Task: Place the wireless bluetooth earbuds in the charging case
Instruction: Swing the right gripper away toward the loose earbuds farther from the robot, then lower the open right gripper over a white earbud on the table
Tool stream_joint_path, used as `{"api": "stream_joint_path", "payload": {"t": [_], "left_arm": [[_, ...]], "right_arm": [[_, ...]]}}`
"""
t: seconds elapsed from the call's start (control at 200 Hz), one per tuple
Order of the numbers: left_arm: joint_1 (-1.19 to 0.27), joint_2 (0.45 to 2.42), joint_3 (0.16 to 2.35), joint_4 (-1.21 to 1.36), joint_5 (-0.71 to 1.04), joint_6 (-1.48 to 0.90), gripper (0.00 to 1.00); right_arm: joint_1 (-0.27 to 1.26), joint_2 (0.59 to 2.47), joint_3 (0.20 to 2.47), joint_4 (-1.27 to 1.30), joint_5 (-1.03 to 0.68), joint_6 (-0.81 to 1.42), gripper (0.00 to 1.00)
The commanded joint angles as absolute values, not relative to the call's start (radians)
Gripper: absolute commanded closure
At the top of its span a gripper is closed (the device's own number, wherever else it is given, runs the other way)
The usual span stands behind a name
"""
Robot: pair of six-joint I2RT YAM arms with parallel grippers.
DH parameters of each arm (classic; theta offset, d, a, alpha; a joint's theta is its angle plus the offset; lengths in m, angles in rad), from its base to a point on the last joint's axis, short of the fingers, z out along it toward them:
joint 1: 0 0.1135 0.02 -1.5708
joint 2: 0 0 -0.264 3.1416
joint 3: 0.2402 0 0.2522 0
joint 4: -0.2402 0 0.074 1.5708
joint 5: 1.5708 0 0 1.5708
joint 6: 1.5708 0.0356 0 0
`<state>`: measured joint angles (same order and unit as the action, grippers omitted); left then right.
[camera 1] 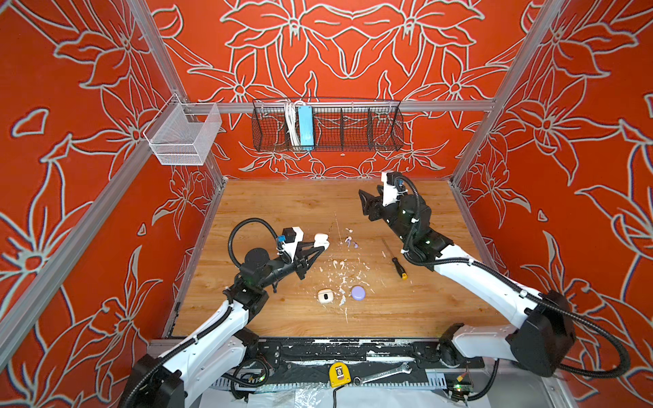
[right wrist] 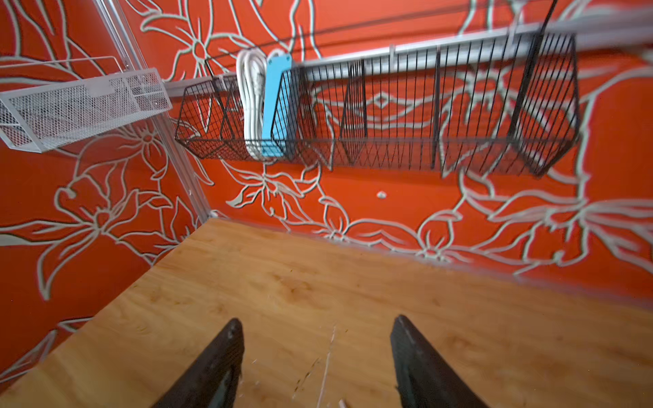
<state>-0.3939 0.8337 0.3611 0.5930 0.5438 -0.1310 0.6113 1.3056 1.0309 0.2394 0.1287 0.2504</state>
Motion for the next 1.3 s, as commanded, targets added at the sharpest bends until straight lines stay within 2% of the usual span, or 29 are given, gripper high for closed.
{"api": "stream_joint_path", "payload": {"t": [0.0,0.155,0.24,0.325,0.44,0.671,0.846,1.016,1.126,1.296], "left_arm": [[-0.393,0.784,0.331,0.612,0.456,-0.106,1.00],[-0.392,0.778,0.332,0.606,0.427,-0.111,1.00],[-0.393,0.781,0.352,0.571,0.455,-0.092,1.00],[-0.393,0.781,0.350,0.565,0.449,-0.090,1.00],[-0.393,0.779,0.328,0.588,0.404,-0.111,1.00],[-0.392,0.808,0.328,0.617,0.456,-0.097,1.00],[-0.393,0.824,0.340,0.635,0.527,-0.099,1.00],[-0.393,0.816,0.339,0.632,0.517,-0.101,1.00],[-0.393,0.811,0.331,0.634,0.498,-0.103,1.00],[-0.393,0.822,0.331,0.630,0.483,-0.101,1.00]], "right_arm": [[0.618,1.335,1.021,-0.003,0.157,0.469,0.35],[0.619,1.474,1.062,-0.143,0.147,0.501,0.34],[0.619,1.605,1.158,-0.259,0.068,0.506,0.38],[0.620,1.701,1.190,-0.262,-0.025,0.506,0.41],[0.620,1.769,1.214,-0.284,-0.043,0.500,0.45],[0.634,1.764,1.230,-0.332,-0.004,0.482,0.48],[0.693,1.683,1.124,-0.277,0.020,0.490,0.48],[0.744,1.645,1.058,-0.232,0.051,0.510,0.52],[0.729,1.638,1.064,-0.206,0.127,0.517,0.52],[0.664,1.730,1.173,-0.227,0.060,0.506,0.52]]}}
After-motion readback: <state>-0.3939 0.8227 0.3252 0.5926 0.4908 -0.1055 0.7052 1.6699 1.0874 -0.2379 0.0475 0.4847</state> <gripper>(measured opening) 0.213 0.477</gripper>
